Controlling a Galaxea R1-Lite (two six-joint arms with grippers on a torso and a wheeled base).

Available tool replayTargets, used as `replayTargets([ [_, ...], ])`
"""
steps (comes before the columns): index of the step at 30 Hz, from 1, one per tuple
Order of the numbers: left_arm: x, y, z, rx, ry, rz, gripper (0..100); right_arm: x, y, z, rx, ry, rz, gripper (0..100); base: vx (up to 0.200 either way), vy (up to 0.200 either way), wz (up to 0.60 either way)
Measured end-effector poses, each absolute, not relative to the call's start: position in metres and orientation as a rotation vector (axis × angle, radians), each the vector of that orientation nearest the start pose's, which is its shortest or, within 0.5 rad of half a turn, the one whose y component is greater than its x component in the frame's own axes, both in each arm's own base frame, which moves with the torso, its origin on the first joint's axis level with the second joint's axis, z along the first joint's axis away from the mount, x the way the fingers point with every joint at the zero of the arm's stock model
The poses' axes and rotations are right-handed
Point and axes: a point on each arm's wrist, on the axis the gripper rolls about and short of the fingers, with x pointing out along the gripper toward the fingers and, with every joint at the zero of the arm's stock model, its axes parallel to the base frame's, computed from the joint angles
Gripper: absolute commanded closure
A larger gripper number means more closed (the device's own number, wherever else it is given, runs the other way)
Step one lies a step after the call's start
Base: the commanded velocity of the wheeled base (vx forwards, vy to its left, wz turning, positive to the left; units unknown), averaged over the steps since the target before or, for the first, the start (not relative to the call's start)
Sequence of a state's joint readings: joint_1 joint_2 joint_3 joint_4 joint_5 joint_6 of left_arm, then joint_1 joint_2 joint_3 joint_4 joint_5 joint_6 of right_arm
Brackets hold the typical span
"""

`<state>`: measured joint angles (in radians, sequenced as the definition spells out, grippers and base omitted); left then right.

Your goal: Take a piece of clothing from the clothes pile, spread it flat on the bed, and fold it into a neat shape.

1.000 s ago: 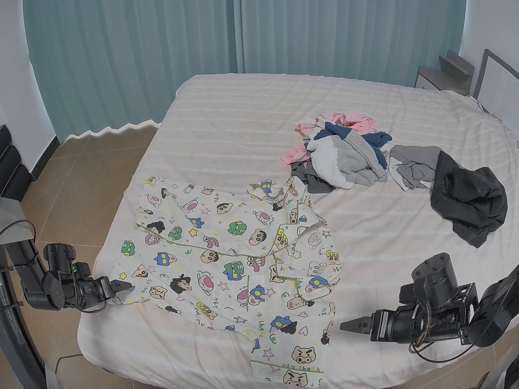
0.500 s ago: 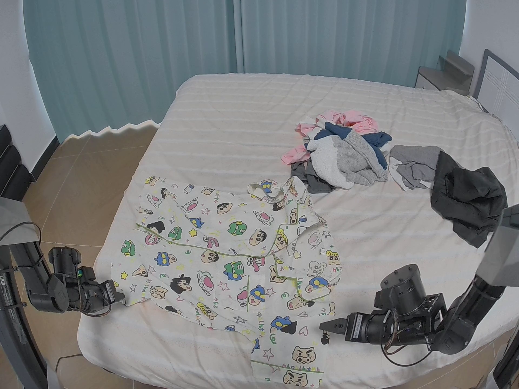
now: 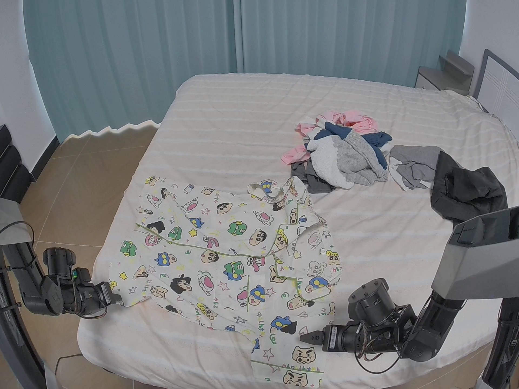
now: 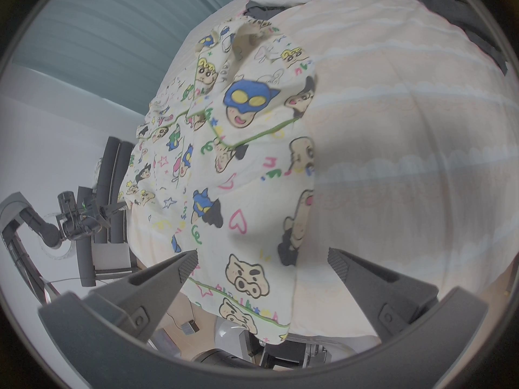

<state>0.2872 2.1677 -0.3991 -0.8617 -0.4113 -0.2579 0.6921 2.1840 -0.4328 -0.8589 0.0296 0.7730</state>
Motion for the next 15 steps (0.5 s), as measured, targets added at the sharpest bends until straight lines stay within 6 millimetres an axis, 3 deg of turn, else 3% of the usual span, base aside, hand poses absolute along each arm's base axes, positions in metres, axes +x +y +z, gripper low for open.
replayTargets([
  [7,0.255,0.066,-0.014,-0.546,0.855,-0.01,100,0.217,0.193,-0.029,0.382,1.059,0.328,0,0.0,0.0,0.0],
  [8,0.255,0.066,-0.014,-0.543,0.846,-0.011,100,0.218,0.194,-0.03,0.382,1.059,0.329,100,0.0,0.0,0.0],
  [15,0.252,0.066,-0.014,-0.541,0.845,-0.011,100,0.221,0.197,-0.034,0.381,1.058,0.328,100,0.0,0.0,0.0],
])
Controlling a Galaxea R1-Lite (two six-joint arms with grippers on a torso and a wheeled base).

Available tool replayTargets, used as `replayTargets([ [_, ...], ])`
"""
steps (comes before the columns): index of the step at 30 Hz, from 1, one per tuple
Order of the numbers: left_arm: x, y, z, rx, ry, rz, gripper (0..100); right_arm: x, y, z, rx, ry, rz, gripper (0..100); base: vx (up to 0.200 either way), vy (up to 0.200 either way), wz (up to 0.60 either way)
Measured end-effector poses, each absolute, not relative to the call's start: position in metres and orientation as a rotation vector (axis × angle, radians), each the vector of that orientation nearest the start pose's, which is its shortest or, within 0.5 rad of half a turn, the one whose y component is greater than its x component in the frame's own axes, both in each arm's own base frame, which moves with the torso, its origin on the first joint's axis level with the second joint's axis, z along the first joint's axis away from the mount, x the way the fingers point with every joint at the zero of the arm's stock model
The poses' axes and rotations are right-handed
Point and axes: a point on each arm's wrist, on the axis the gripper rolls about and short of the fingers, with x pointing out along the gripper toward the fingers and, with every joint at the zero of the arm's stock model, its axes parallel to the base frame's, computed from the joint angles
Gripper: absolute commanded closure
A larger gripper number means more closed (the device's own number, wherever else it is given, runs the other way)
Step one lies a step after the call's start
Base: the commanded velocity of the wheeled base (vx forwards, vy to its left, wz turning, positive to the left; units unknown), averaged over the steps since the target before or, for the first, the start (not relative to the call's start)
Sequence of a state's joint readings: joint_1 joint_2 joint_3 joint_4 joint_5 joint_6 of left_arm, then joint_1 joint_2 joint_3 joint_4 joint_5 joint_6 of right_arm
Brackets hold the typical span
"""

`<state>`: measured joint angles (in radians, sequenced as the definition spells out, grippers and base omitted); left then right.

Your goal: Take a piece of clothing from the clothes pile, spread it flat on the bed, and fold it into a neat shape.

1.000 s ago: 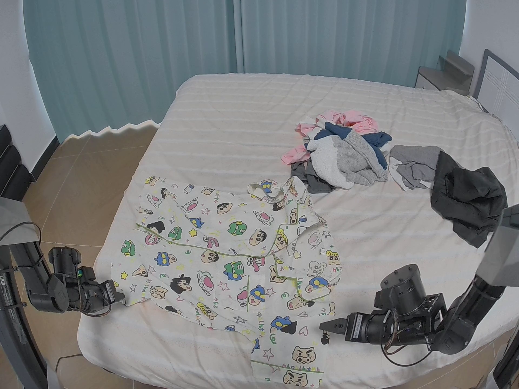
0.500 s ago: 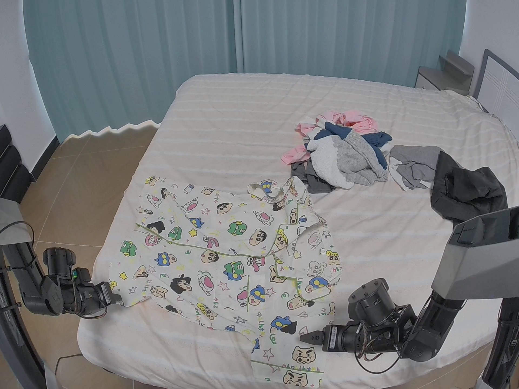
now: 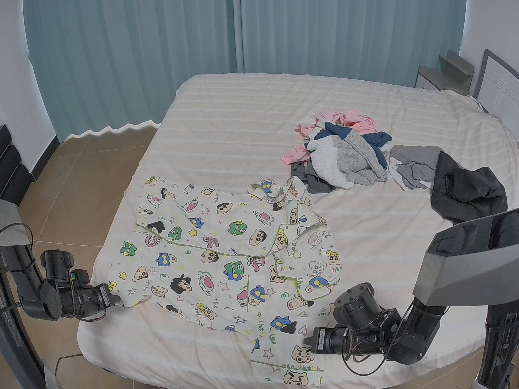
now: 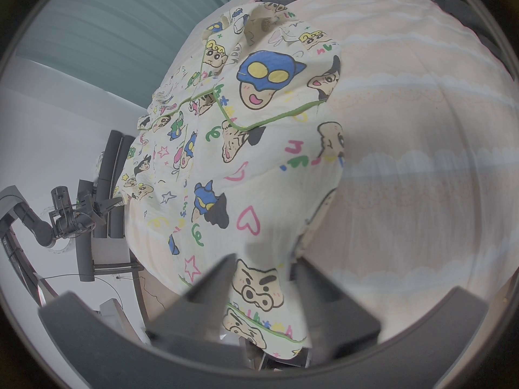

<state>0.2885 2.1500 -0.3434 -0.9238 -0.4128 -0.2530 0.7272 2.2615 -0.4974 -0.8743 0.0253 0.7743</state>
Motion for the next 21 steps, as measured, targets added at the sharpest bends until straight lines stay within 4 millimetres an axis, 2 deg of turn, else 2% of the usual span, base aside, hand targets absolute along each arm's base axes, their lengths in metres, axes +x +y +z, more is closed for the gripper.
replayTargets([
  [7,0.251,0.066,-0.014,-0.54,0.847,-0.009,100,0.22,0.193,-0.034,0.368,1.017,0.268,100,0.0,0.0,0.0],
  [21,0.239,0.076,-0.017,-0.49,0.867,0.004,100,0.197,0.172,-0.021,0.375,1.03,0.27,100,0.0,0.0,0.0],
])
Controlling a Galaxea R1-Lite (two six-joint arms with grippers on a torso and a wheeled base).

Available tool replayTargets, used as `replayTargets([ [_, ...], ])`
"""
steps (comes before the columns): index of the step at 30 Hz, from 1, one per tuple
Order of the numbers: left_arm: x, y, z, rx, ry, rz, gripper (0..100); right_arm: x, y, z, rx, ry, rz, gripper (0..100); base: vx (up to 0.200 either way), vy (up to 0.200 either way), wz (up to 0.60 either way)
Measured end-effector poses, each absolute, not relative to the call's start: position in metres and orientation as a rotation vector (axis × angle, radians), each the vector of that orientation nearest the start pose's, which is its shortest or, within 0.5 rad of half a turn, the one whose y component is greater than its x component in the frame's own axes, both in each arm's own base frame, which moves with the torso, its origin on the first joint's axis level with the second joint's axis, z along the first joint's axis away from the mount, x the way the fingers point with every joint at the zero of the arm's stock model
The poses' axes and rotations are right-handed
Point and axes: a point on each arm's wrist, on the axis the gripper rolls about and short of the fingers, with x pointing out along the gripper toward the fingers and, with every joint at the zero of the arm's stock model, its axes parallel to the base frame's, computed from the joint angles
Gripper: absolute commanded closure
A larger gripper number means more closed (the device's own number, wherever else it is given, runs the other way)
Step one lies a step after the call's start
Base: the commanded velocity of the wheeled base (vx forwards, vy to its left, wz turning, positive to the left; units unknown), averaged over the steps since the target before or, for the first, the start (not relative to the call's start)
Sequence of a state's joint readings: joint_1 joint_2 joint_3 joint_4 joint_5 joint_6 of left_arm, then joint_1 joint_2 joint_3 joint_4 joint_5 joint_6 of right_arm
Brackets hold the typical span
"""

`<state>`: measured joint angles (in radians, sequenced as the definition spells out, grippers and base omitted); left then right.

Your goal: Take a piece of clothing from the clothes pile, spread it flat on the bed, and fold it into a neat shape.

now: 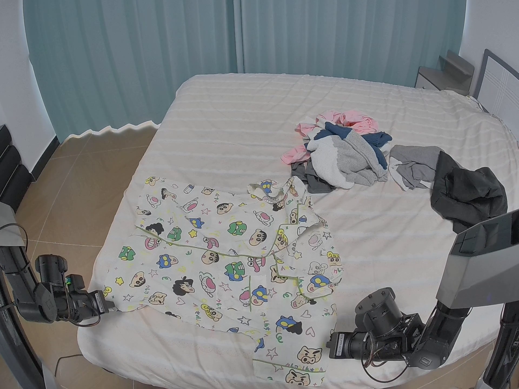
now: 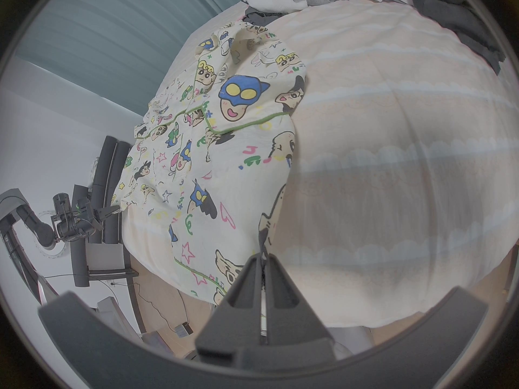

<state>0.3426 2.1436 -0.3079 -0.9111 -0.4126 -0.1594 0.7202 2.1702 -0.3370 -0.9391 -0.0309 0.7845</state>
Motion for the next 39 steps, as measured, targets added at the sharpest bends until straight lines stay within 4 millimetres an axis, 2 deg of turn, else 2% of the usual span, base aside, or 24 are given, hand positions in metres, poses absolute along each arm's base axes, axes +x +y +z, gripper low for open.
replayTargets([
  [21,0.213,0.086,-0.029,-0.431,0.989,-0.002,100,0.174,0.153,-0.026,0.335,1.113,0.234,100,0.0,0.0,0.0],
  [33,0.207,0.087,-0.031,-0.44,1.009,0.01,100,0.173,0.149,-0.029,0.323,1.129,0.219,100,0.0,0.0,0.0],
  [34,0.206,0.087,-0.031,-0.437,1.011,0.008,0,0.173,0.149,-0.029,0.323,1.13,0.218,0,0.0,0.0,0.0],
  [39,0.2,0.085,-0.032,-0.419,1.026,-0.006,0,0.172,0.147,-0.028,0.322,1.13,0.213,0,0.0,0.0,0.0],
])
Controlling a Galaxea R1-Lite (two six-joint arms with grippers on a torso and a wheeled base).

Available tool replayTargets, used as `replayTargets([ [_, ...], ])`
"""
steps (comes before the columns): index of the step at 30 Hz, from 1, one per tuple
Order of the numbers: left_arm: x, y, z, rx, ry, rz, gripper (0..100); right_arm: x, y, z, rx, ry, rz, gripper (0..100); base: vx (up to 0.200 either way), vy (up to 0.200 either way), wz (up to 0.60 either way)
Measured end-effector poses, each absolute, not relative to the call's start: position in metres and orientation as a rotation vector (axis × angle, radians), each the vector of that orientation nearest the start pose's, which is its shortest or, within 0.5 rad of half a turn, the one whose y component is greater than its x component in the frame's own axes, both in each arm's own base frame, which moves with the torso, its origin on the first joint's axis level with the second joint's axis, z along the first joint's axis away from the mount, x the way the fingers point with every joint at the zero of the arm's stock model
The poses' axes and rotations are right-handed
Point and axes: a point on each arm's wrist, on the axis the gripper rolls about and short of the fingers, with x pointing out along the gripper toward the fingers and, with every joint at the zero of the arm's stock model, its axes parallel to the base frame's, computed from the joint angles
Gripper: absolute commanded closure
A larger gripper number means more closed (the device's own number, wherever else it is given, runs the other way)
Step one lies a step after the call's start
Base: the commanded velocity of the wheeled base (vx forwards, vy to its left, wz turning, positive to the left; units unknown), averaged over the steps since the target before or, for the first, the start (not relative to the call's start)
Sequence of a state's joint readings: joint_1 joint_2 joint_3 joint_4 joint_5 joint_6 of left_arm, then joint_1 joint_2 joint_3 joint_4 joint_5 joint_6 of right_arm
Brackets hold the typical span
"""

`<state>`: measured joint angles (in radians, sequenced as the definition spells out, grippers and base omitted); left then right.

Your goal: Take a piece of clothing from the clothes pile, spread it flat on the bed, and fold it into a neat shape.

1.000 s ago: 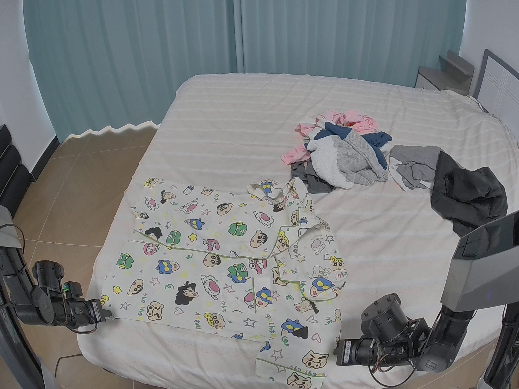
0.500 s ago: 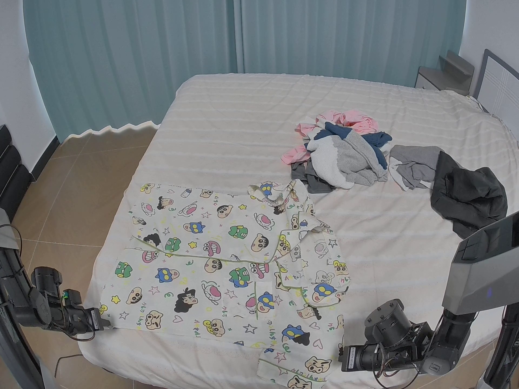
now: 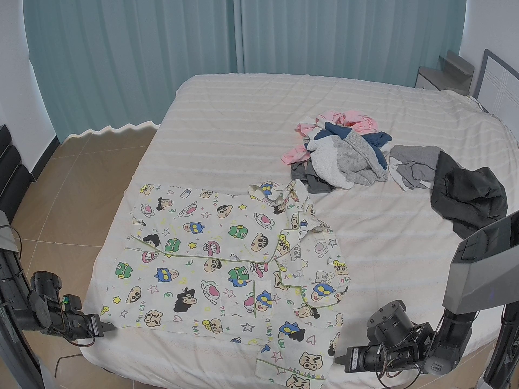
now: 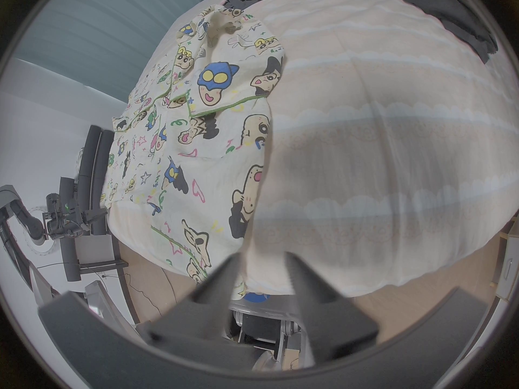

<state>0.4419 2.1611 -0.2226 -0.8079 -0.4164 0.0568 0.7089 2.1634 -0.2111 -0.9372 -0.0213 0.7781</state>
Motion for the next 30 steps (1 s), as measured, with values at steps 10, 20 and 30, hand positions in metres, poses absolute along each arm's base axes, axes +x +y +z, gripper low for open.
replayTargets([
  [10,0.192,0.092,-0.023,-0.482,0.943,-0.054,0,0.167,0.14,-0.011,0.357,1.078,0.227,0,0.0,0.0,0.0],
  [20,0.18,0.095,-0.004,-0.509,0.827,-0.093,0,0.158,0.128,0.015,0.409,0.999,0.248,0,0.0,0.0,0.0],
  [30,0.178,0.095,0.001,-0.528,0.8,-0.095,0,0.154,0.124,0.024,0.448,0.969,0.252,0,0.0,0.08,0.0],
])
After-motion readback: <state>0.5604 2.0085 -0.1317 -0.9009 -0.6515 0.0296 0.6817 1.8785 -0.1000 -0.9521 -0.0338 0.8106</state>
